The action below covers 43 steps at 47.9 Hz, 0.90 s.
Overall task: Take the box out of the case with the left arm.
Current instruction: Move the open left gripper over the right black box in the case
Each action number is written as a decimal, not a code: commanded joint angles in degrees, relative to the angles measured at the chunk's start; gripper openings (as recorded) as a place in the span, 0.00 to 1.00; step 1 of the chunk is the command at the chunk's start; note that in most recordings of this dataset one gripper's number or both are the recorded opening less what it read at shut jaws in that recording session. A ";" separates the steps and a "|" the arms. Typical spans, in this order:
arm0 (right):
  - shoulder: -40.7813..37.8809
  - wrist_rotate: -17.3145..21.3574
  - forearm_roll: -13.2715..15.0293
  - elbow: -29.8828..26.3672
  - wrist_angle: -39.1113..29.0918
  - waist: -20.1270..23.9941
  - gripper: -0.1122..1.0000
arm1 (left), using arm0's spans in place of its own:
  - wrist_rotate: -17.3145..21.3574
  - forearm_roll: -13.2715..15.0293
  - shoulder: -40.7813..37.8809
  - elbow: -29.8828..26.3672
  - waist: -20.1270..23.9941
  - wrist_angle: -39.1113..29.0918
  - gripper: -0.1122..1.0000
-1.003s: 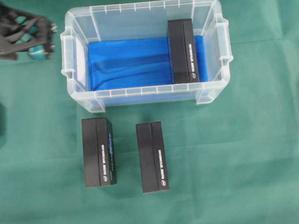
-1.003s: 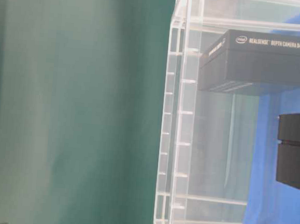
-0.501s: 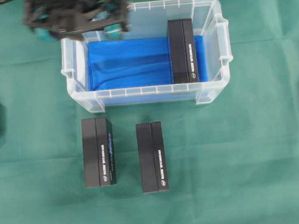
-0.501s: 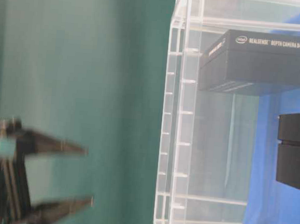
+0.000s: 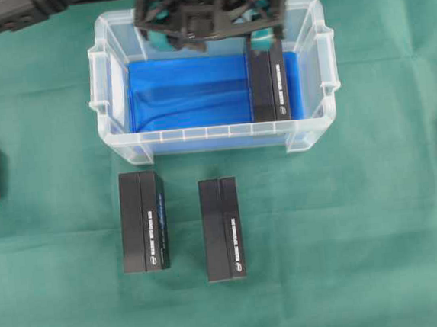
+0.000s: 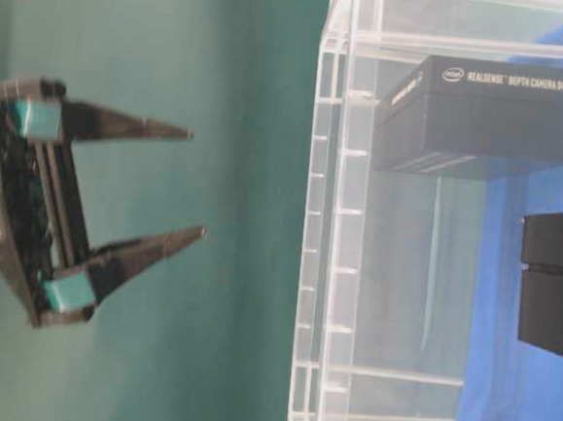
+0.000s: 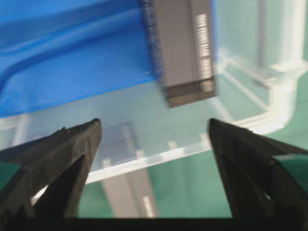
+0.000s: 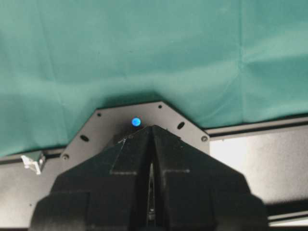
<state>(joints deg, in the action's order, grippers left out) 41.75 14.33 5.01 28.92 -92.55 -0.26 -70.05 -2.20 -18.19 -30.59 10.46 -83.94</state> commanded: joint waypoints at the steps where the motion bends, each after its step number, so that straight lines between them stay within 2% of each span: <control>1: 0.09 -0.09 0.09 -0.26 0.00 0.00 0.10 | 0.00 -0.09 -1.05 -4.04 -0.44 0.00 0.98; 21: 0.18 -0.09 0.09 0.00 -0.09 0.00 0.10 | 0.18 -0.09 -10.63 -12.13 -0.88 -0.97 0.98; 43: 0.26 -0.09 0.09 0.00 -0.09 0.00 0.10 | 0.00 -0.26 -11.60 -12.04 -0.53 -0.53 0.98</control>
<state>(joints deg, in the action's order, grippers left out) 42.01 14.33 5.01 29.44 -92.55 -0.18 -69.96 -2.20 -30.85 -41.13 9.84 -84.99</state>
